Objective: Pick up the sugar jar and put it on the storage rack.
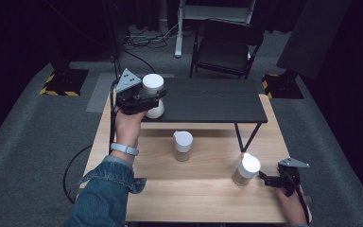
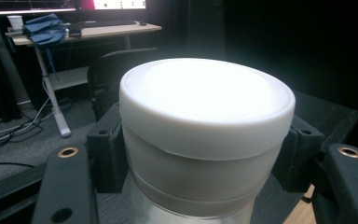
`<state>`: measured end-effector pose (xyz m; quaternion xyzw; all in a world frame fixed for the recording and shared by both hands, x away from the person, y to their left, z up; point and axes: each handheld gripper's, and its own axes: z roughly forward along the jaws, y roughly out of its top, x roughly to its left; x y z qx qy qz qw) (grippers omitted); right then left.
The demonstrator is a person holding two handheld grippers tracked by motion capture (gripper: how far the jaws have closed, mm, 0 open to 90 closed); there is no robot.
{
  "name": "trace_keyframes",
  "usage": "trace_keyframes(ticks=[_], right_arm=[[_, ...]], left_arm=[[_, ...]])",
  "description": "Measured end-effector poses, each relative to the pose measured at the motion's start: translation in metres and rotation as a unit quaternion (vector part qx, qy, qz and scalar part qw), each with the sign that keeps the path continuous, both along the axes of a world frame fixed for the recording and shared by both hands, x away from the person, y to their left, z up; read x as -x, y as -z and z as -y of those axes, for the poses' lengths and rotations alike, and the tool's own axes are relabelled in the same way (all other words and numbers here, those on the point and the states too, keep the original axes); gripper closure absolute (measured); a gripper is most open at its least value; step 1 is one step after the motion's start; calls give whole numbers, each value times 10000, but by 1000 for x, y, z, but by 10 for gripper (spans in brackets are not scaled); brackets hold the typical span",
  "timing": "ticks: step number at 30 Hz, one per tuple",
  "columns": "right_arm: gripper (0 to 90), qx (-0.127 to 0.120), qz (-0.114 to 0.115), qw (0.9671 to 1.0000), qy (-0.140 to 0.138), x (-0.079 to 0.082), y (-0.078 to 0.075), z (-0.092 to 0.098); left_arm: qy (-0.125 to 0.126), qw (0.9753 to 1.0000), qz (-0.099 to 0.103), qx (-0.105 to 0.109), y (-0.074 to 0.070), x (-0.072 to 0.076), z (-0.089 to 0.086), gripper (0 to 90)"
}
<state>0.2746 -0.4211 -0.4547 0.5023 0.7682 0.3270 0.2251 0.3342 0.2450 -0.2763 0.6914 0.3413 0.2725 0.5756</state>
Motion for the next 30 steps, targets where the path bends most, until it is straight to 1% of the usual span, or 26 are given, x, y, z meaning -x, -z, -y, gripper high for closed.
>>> trace_keyframes(ticks=[3, 4, 5, 6, 8, 9, 11, 12, 16, 22, 30], right_arm=[[29, 2, 0, 10000, -2, 0, 0, 0], [29, 0, 0, 10000, -1, 0, 0, 0], [29, 2, 0, 10000, -2, 0, 0, 0], [29, 0, 0, 10000, 0, 0, 0, 0], [29, 0, 0, 10000, -2, 0, 0, 0], [29, 3, 1, 10000, -3, 0, 0, 0], [29, 1, 0, 10000, -1, 0, 0, 0], [29, 0, 0, 10000, -1, 0, 0, 0], [29, 3, 0, 10000, -3, 0, 0, 0], [29, -1, -1, 10000, 0, 0, 0, 0], [26, -1, -8, 10000, 0, -1, 0, 0]], left_arm=[[-10, 10000, 75, -42, 3, 1, 0, 326], [-38, 9999, 93, -52, 3, 1, 1, 308], [-57, 10000, 56, -7, 3, 0, 1, 261], [-53, 10000, 0, -6, 2, -2, 1, 220], [-158, 9998, -112, -76, 0, -3, 4, 136], [-179, 9997, -117, -70, 0, -2, 4, 99], [-170, 9998, -46, -14, 3, -1, 1, 72], [-165, 9999, -17, -26, 4, 0, 0, 61], [-151, 9999, 3, -71, 5, 4, -3, 44], [-205, 9997, 78, 72, 9, 12, -14, 27], [-165, 9997, 174, 72, 14, 22, -19, 14]])
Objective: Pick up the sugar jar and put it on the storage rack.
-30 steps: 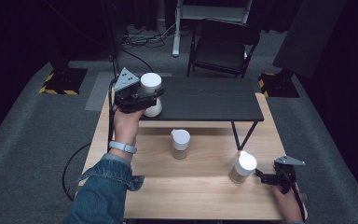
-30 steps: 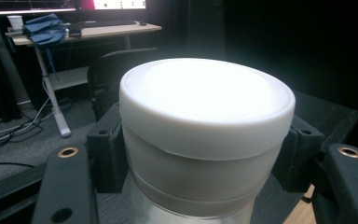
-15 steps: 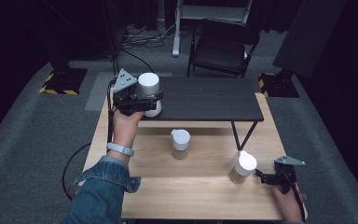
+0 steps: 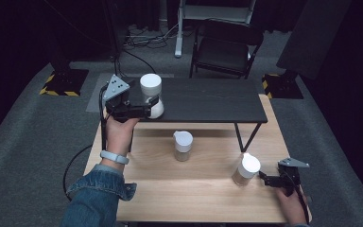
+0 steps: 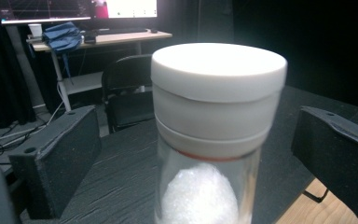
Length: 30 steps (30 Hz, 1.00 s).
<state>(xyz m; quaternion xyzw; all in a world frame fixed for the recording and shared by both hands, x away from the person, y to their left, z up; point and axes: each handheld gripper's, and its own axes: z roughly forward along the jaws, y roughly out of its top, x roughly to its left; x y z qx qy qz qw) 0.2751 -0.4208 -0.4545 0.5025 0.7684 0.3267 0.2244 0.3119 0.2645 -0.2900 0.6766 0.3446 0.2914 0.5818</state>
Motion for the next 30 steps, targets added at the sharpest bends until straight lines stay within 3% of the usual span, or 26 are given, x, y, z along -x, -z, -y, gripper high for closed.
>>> trace_keyframes(ticks=[16, 30], right_arm=[[26, -3, -1, 10000, -2, 0, 0, 0], [25, -3, -2, 10000, -28, 0, 0, 1]], left_arm=[[-5, 10000, 30, 68, 6, 20, -16, 3], [83, 9999, -46, -104, 14, 40, -27, 6]])
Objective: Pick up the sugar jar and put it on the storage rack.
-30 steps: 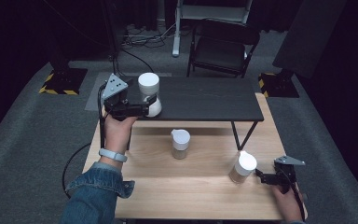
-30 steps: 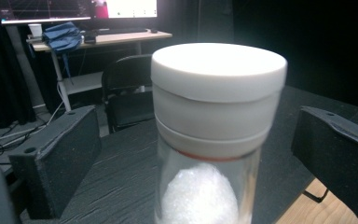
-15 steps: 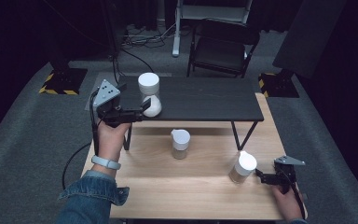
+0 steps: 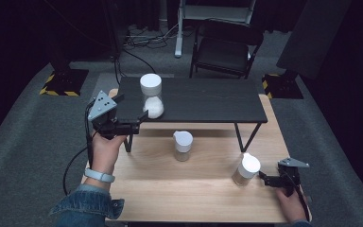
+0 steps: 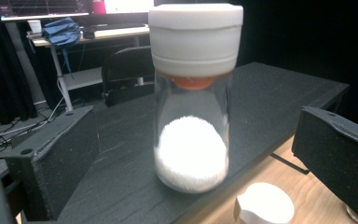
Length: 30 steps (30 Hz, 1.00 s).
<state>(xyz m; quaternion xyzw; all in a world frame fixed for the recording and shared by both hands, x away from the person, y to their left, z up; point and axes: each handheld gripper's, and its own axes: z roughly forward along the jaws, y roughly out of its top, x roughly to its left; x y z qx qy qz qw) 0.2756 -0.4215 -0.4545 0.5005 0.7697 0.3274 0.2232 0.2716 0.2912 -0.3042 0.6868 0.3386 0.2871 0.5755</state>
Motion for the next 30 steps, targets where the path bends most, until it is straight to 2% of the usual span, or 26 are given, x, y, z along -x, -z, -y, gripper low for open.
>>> trace_keyframes(ticks=[3, 7, 16, 30], right_arm=[[25, 0, -1, 10000, 0, 0, 0, 0], [25, -1, 0, 10000, 0, 0, 0, 0], [25, -1, 0, 10000, 1, 0, 0, 0], [25, 0, 0, 10000, 0, 0, 0, 0]], left_arm=[[42, 10000, -36, -35, 4, 3, -2, 11], [16, 9998, -38, -203, 9, 9, -3, 16], [50, 9997, -95, -213, 28, 18, -7, 21], [82, 9993, -304, -206, 59, 25, -15, 20]])
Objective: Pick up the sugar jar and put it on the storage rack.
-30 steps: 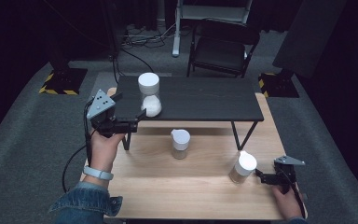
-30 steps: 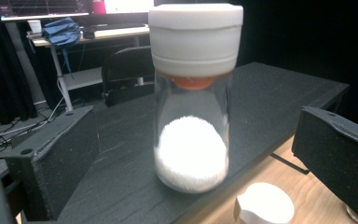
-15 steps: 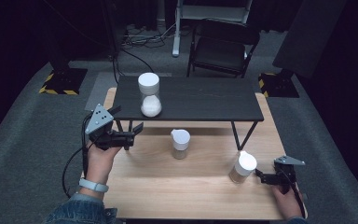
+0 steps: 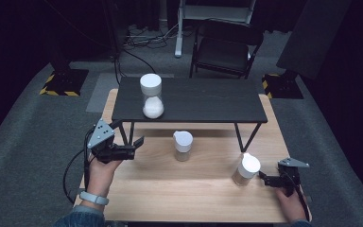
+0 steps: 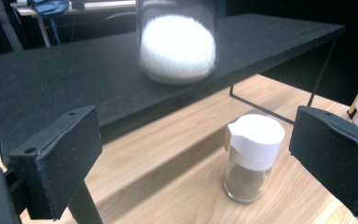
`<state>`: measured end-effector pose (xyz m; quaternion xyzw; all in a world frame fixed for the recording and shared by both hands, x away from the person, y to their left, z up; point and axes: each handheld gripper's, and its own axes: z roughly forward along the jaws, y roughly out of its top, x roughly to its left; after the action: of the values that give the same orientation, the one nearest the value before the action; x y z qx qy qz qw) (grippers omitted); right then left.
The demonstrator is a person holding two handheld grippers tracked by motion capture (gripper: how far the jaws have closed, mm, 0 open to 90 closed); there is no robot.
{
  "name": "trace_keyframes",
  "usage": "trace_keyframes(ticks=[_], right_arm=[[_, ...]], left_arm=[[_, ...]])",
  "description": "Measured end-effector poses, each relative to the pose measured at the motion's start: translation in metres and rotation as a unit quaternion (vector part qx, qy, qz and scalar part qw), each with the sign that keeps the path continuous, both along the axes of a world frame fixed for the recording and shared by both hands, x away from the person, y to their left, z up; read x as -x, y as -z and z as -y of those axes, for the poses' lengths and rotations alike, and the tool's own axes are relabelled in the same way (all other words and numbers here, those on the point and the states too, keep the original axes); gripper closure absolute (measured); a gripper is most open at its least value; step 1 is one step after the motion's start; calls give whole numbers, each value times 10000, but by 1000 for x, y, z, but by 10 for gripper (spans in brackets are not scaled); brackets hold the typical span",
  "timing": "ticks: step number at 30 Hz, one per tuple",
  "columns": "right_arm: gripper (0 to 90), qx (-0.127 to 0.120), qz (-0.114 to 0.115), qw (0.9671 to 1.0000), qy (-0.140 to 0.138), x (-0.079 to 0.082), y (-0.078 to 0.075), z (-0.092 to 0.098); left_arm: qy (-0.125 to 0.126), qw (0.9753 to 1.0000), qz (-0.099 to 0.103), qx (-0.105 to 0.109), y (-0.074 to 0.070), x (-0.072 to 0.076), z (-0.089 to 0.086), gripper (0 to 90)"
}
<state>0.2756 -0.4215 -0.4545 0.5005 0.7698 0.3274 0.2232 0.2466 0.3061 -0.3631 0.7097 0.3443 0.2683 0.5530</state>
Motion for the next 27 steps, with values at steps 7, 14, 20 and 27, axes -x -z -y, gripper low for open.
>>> trace_keyframes(ticks=[7, 14, 20, 27], right_arm=[[25, 0, 0, 10000, 0, 0, 0, 0], [25, -1, -1, 10000, 0, 0, 0, 0], [25, -2, -2, 10000, 0, 0, 0, 0], [25, -5, -2, 10000, 3, 0, 0, 0]], left_arm=[[-45, 10000, -7, -83, 11, 5, -2, 20], [-64, 9999, -94, -125, 25, 8, -4, 26], [-95, 9997, -176, -160, 34, 9, -4, 28], [-149, 9994, -267, -184, 44, 8, -3, 28]])
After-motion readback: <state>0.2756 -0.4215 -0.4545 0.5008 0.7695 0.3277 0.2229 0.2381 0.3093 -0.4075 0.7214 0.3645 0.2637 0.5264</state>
